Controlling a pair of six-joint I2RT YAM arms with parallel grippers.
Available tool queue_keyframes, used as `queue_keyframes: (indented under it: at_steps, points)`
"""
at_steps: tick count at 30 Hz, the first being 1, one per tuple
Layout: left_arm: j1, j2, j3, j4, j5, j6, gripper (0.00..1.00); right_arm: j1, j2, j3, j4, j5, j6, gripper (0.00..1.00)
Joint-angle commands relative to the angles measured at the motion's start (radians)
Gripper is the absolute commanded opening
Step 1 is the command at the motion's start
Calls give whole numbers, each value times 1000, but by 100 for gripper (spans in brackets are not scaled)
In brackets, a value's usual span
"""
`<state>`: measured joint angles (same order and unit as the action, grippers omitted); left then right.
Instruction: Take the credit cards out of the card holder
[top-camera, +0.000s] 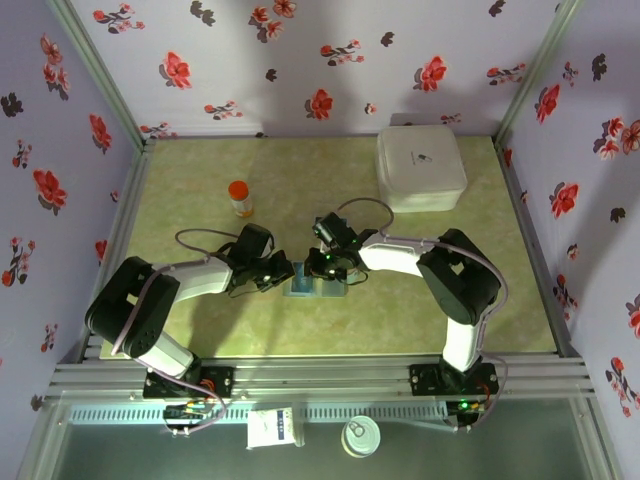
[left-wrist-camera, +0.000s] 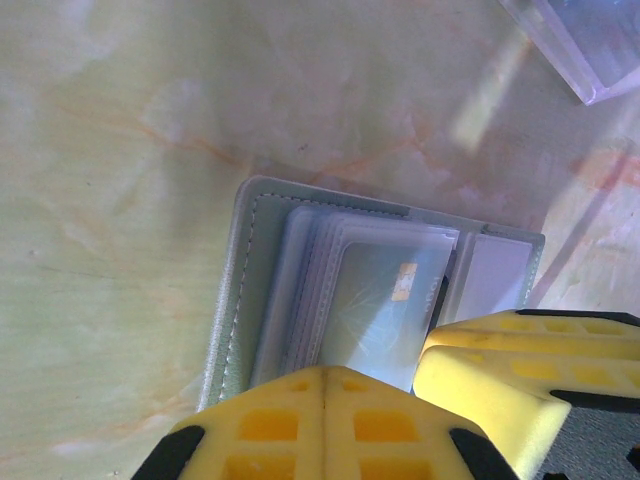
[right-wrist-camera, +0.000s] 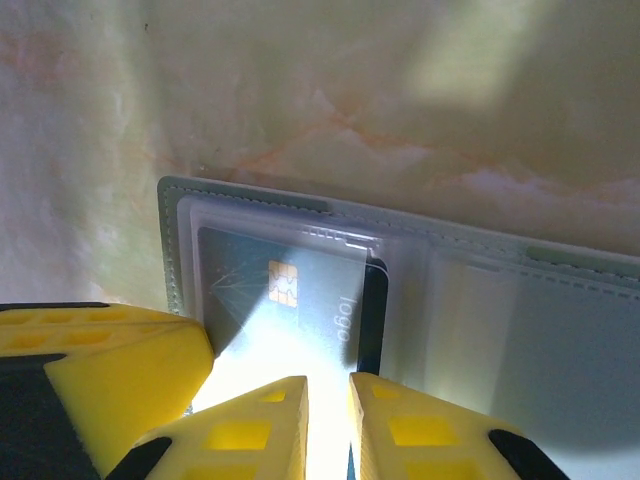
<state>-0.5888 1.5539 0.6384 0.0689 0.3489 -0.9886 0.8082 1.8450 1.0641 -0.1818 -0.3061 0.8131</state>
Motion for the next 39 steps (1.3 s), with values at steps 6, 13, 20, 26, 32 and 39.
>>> queue_keyframes:
  at_steps: [6,13,20,26,32,39]
  points:
    - [3,-15,-19,-34,-20,15,4,8,-43,-3,-91,70,-24,20]
    - [3,-62,-3,-52,-18,15,9,8,-64,2,-90,66,-28,20]
    - [3,-67,5,-76,-41,26,10,7,-62,-1,-40,20,-9,20]
    - [2,-28,-4,-46,-28,16,5,8,-33,-11,10,-19,12,20]
    - [3,-9,-9,-44,-27,19,4,7,-12,-21,31,-31,20,20]
    - [3,-8,-17,-44,-31,19,4,7,5,-34,31,-24,22,20]
